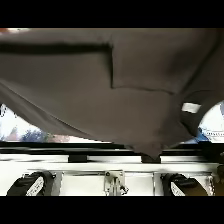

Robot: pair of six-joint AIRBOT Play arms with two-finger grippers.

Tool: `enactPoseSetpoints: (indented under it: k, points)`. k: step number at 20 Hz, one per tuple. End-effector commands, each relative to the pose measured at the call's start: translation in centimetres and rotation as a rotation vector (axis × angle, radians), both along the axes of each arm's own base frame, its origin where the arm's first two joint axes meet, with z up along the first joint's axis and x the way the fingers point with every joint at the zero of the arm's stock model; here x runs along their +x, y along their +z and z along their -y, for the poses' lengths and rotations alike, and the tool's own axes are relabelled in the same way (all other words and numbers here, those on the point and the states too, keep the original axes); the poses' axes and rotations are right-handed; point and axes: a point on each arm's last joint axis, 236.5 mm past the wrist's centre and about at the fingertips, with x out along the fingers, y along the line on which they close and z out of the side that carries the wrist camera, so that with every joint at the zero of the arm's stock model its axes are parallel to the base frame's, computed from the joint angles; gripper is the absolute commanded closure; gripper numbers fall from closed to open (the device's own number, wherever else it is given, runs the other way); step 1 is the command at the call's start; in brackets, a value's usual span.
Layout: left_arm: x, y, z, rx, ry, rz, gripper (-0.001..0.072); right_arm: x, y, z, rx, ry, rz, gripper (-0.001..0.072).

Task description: Fold the shirts.

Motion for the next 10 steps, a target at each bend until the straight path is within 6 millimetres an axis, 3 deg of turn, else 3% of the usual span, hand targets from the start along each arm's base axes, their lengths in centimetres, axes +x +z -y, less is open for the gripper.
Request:
enactPoseSetpoints:
  k: [1, 3, 5, 7, 10]
  points:
    - [3.5, -11.1, -1.5, -0.006, 0.034, -0.281, 0.0673, 4.6, -10.3, 0.0, -0.075, -0.010, -0.321, 0.0629]
    - [6.2, -17.1, -2.0, -0.032, 0.045, -0.380, 0.0673, 9.5, -14.1, -0.2, -0.075, -0.033, -0.362, 0.0629]
    - [9.2, -20.8, -2.5, -0.070, 0.068, -0.407, 0.0673, 14.9, -15.9, -0.4, -0.044, -0.066, -0.301, 0.0629]
    - [12.3, -23.0, -2.8, -0.123, 0.092, -0.419, 0.0673, 19.6, -16.7, -0.4, 0.018, -0.113, -0.214, 0.0629]
    - [16.8, -25.5, -1.9, -0.234, 0.081, -0.399, 0.0673, 23.6, -18.9, -0.3, 0.089, -0.161, -0.177, 0.0629]
